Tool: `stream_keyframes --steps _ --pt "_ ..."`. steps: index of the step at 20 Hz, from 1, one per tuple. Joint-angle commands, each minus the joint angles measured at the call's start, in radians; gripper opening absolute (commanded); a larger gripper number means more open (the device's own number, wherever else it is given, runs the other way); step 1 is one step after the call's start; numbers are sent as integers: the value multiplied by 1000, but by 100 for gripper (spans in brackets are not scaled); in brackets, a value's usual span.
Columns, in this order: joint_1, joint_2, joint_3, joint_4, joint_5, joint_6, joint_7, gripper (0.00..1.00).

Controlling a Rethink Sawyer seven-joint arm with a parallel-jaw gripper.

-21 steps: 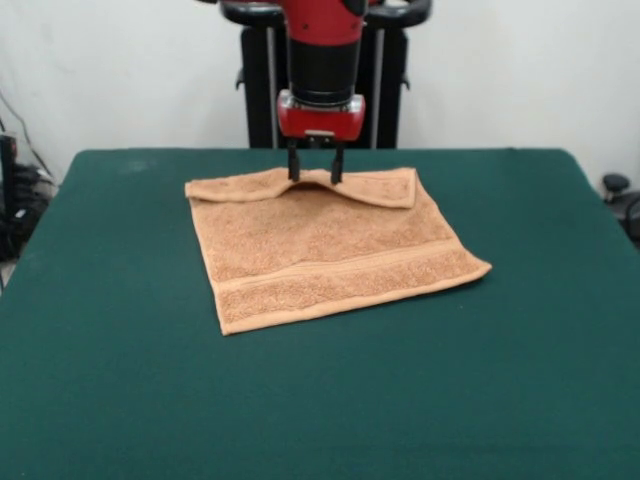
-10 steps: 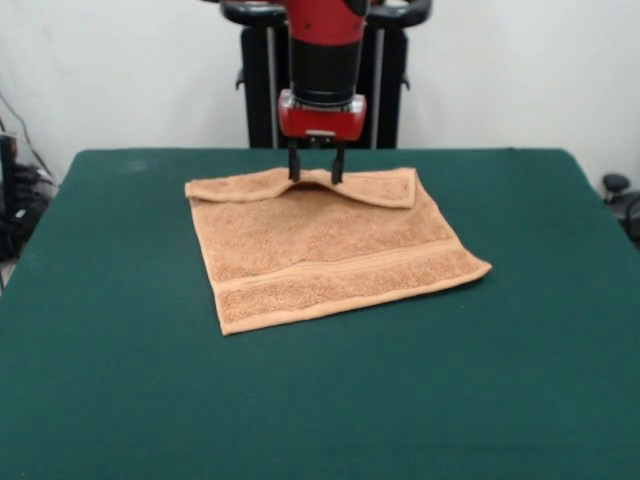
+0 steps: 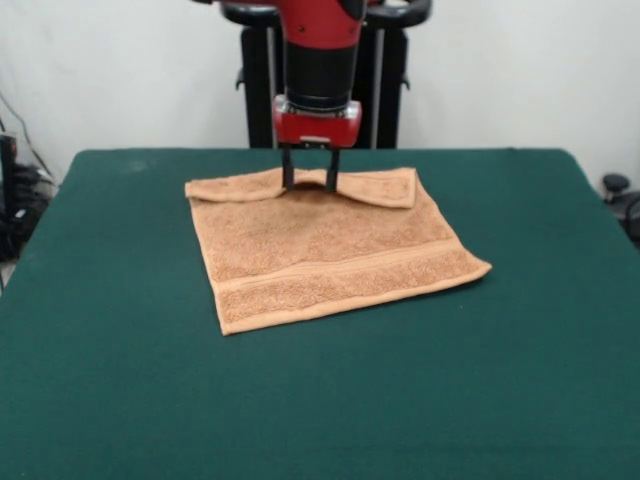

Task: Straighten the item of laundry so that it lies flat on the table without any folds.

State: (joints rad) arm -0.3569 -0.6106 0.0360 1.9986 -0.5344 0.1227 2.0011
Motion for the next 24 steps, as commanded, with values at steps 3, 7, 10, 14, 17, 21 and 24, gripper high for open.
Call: stream_keyframes --steps 3,7,10,14,17,21,24 --pt "19 23 62 -107 58 24 97 100" --pt "27 28 57 -113 64 23 105 100" --pt "45 43 43 -120 68 6 122 100" --pt "73 64 21 -135 75 -9 138 100" --pt "88 82 9 -141 80 -23 145 100" --pt "112 94 -9 -137 92 -41 159 100" --pt "132 107 -24 -128 101 -64 174 100"
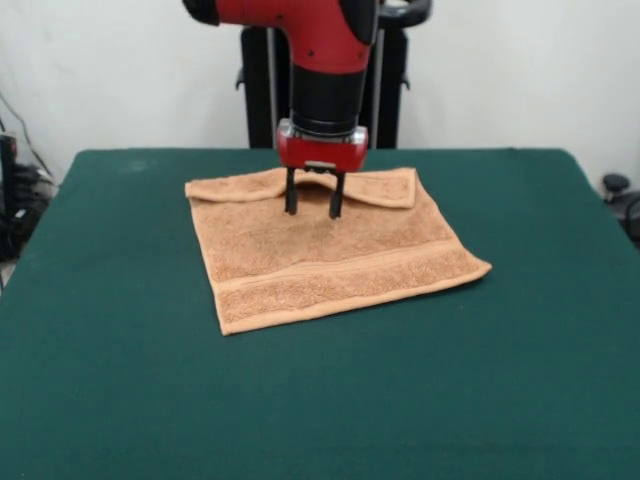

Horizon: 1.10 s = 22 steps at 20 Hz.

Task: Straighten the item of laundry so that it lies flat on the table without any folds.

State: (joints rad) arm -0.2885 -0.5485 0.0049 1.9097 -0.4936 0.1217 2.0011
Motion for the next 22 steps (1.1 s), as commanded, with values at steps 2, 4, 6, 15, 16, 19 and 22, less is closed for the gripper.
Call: stream_keyframes --steps 2,4,6,15,16,19,22 --pt "75 51 -1 -31 66 -75 179 100" --pt "79 51 -6 -22 67 -84 179 100" --pt "76 49 -6 -9 62 -93 177 100" --pt "30 9 15 58 34 -97 150 100" --pt "27 6 16 63 32 -99 147 100" --pt "19 3 17 74 27 -106 143 100" --pt "15 0 18 79 26 -109 141 100"
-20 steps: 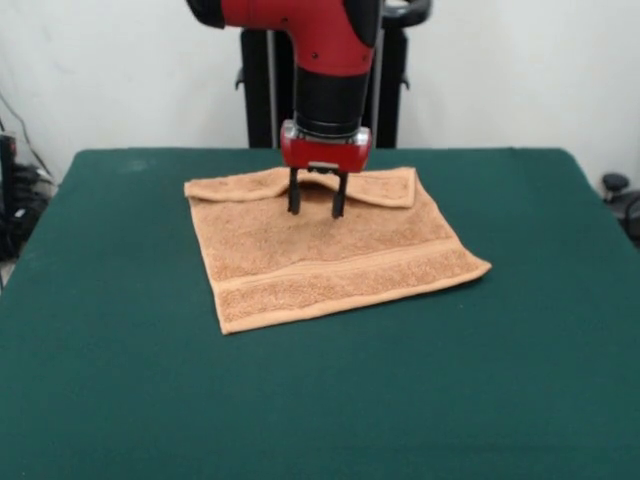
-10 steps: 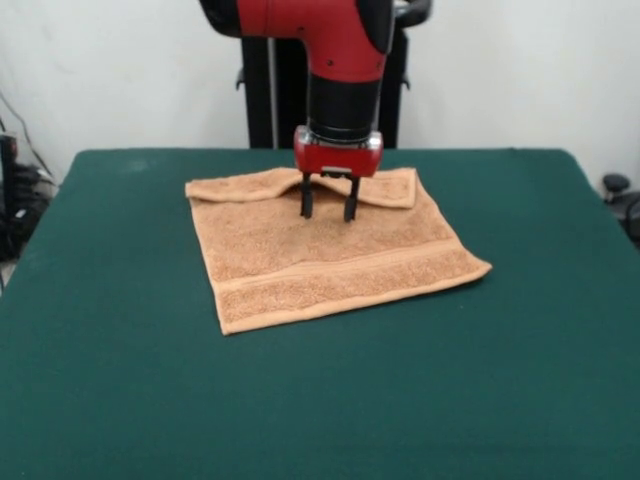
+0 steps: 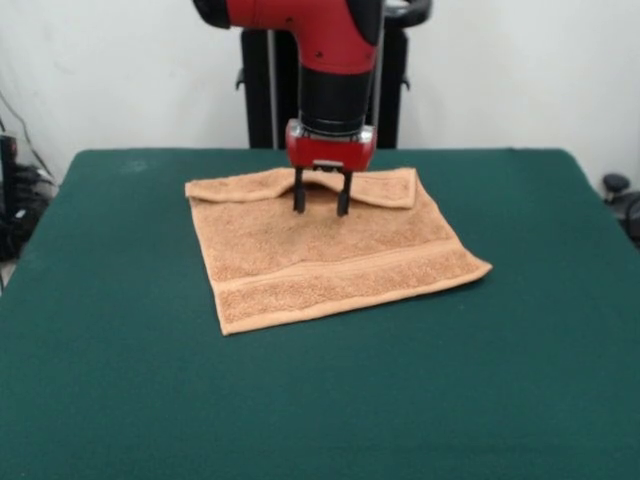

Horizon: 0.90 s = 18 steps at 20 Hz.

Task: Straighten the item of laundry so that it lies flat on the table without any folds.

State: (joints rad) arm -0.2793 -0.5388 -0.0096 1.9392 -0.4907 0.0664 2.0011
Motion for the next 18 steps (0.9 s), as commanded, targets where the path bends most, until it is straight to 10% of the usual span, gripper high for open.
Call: stream_keyframes --steps 1,18 --pt "7 -9 33 49 24 -53 140 100" --pt "40 28 -1 58 30 -104 162 100"
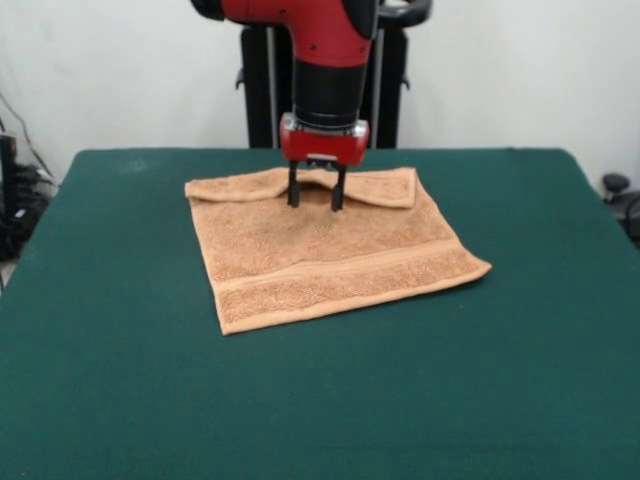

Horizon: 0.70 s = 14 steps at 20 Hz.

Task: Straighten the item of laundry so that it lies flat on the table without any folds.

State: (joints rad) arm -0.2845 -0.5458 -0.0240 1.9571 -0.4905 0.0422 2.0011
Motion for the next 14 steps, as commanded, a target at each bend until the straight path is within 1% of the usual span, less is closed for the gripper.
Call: stream_keyframes --steps 1,14 --pt "45 36 12 42 29 -81 161 100" --pt "56 62 -17 78 28 -114 158 100"
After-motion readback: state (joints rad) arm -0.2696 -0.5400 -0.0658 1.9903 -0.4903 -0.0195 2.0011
